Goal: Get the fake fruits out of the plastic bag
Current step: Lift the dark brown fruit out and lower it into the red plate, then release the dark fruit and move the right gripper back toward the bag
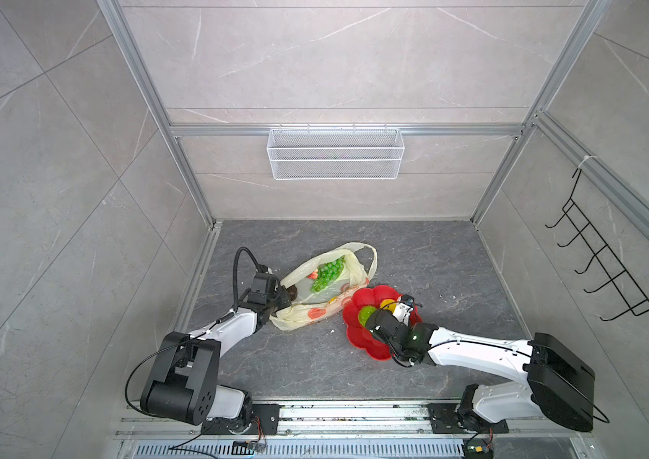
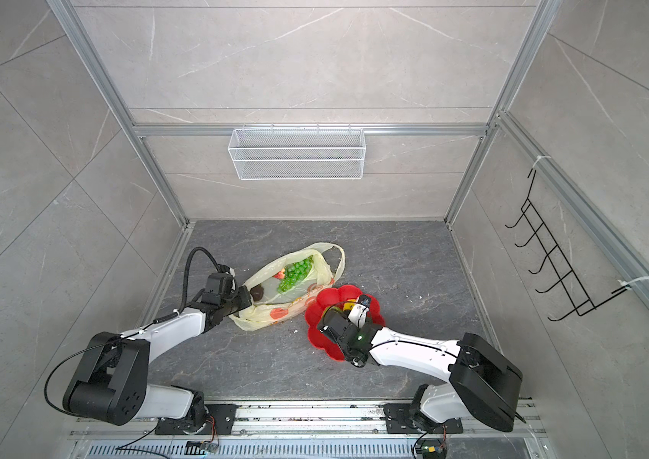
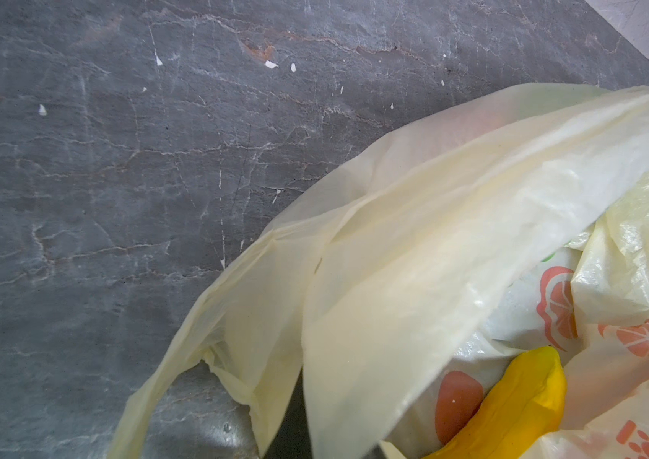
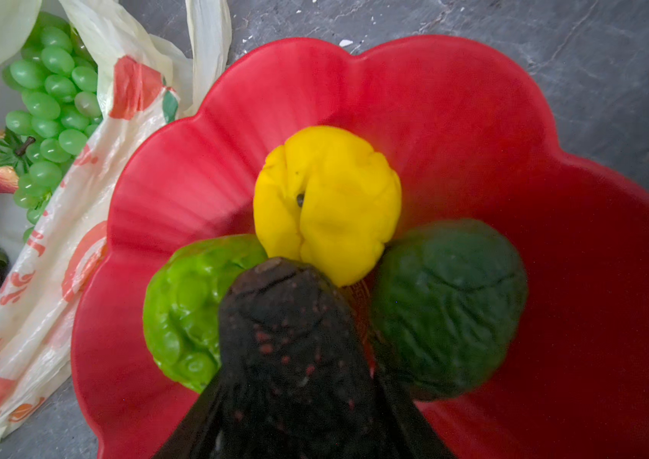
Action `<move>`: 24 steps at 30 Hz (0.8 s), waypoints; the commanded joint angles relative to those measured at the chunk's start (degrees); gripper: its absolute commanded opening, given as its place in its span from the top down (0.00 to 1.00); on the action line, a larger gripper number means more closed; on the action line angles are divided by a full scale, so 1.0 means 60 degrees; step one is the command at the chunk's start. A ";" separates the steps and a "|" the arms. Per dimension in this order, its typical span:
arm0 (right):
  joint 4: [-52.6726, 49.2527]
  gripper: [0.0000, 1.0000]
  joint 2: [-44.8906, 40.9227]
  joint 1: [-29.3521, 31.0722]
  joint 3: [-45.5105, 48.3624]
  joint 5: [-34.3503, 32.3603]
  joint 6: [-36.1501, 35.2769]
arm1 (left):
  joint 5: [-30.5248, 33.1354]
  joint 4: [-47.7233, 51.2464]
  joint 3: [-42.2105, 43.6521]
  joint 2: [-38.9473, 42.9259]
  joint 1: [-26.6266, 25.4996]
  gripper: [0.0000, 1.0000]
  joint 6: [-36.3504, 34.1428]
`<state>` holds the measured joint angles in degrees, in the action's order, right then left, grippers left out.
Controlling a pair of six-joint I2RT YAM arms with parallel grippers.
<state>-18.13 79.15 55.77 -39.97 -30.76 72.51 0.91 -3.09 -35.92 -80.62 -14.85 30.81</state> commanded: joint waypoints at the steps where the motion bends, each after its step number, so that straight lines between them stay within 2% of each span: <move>1: 0.0335 0.54 0.0000 0.0024 0.0178 -0.0396 0.0202 | -0.0149 -0.0276 -0.0166 -0.0077 0.0052 0.92 -0.0159; 13: 0.1564 0.47 0.0174 0.0061 0.0815 -0.1181 -0.0186 | -0.0182 -0.0274 -0.0192 -0.0072 0.0051 0.92 -0.0169; 20: 0.1555 0.37 0.0233 0.0124 0.0831 -0.1448 -0.0225 | -0.0196 -0.0287 -0.0188 -0.0098 0.0046 0.91 -0.0169; 24: 0.1527 0.36 0.0209 0.0132 0.0845 -0.1495 -0.0204 | -0.0213 -0.0290 -0.0184 -0.0098 0.0048 0.91 -0.0176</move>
<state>-9.10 80.05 56.25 -35.62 -37.67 71.81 0.86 -3.09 -35.92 -80.62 -14.83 30.81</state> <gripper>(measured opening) 0.634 0.086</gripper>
